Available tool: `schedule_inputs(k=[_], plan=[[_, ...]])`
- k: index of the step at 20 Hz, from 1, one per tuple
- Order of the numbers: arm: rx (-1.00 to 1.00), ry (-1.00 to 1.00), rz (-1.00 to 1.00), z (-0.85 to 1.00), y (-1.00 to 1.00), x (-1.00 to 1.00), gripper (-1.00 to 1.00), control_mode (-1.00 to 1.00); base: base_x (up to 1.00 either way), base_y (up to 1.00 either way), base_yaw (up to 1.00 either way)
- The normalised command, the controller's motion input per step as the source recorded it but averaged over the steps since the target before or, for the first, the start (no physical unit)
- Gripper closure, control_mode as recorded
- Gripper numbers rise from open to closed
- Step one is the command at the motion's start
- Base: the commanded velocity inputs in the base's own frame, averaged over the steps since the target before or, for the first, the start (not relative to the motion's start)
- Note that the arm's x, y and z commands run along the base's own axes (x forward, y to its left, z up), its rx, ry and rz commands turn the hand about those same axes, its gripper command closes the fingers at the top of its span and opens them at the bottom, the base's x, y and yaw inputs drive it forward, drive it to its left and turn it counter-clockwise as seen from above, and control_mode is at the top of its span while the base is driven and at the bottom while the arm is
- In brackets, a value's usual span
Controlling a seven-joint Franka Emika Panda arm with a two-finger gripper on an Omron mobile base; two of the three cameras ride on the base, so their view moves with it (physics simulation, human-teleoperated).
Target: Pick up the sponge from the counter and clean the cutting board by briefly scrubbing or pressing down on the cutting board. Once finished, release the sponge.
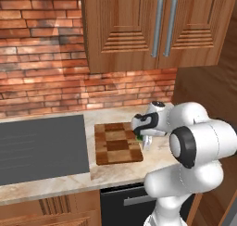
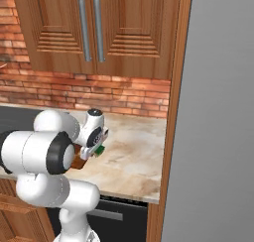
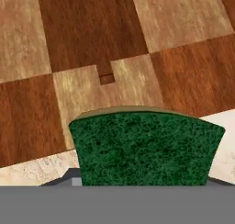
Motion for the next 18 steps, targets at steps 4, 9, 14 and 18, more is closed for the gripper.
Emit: schedule_inputs(k=[4, 9, 14, 18], plan=[[0.00, 0.40, -0.31, 0.24, -0.62, 0.00, 1.00, -1.00, 0.00, 0.00, 0.00], [0.00, 0.23, -0.22, -0.05, -0.71, 0.00, 1.00, -1.00, 0.00, 0.00, 0.00], [0.00, 0.08, -0.12, -0.33, -0.32, 0.00, 1.00, -1.00, 0.00, 0.00, 0.00], [0.00, 0.00, -0.08, -0.52, 0.00, 0.00, 1.00, -1.00, 0.00, 0.00, 0.00]])
